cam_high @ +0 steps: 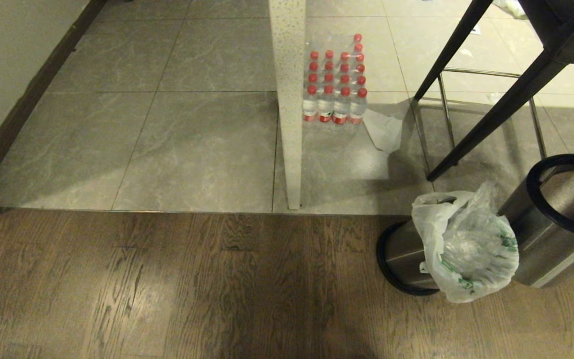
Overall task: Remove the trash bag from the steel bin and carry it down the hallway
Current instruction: Place the outer trash can on the ground
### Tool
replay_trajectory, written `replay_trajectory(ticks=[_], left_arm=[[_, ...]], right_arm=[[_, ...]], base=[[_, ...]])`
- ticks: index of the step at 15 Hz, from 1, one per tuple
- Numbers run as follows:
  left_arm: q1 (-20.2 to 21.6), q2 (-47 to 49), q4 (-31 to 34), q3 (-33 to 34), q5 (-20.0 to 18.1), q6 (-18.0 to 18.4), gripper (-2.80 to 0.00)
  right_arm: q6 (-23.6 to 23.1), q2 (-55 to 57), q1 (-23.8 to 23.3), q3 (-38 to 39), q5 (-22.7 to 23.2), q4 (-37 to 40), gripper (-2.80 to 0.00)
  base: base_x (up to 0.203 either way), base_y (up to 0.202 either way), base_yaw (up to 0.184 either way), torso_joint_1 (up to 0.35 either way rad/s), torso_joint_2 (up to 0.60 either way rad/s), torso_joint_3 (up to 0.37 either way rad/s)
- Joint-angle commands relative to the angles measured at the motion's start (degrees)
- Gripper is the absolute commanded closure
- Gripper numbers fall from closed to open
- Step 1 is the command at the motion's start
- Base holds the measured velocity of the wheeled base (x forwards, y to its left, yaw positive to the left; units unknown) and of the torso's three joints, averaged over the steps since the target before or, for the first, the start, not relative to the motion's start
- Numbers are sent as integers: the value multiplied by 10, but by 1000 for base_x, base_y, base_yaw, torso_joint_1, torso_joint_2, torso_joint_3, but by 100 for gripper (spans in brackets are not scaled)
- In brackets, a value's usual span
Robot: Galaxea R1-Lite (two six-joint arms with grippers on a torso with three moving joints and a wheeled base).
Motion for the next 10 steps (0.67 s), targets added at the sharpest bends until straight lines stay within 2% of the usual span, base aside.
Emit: replay_trajectory(ticks=[1,4,10], left_arm=[[0,0,0,0,0,0,0],[0,0,0,0,0,0,0],[0,0,0,0,0,0,0]], right_arm=[[2,54,-5,23,24,-30,0],[25,101,-5,15,66,-89,0],[27,156,-21,13,72,-132,0]], base=[[0,0,0,0,0,0],[0,0,0,0,0,0],[0,0,0,0,0,0]])
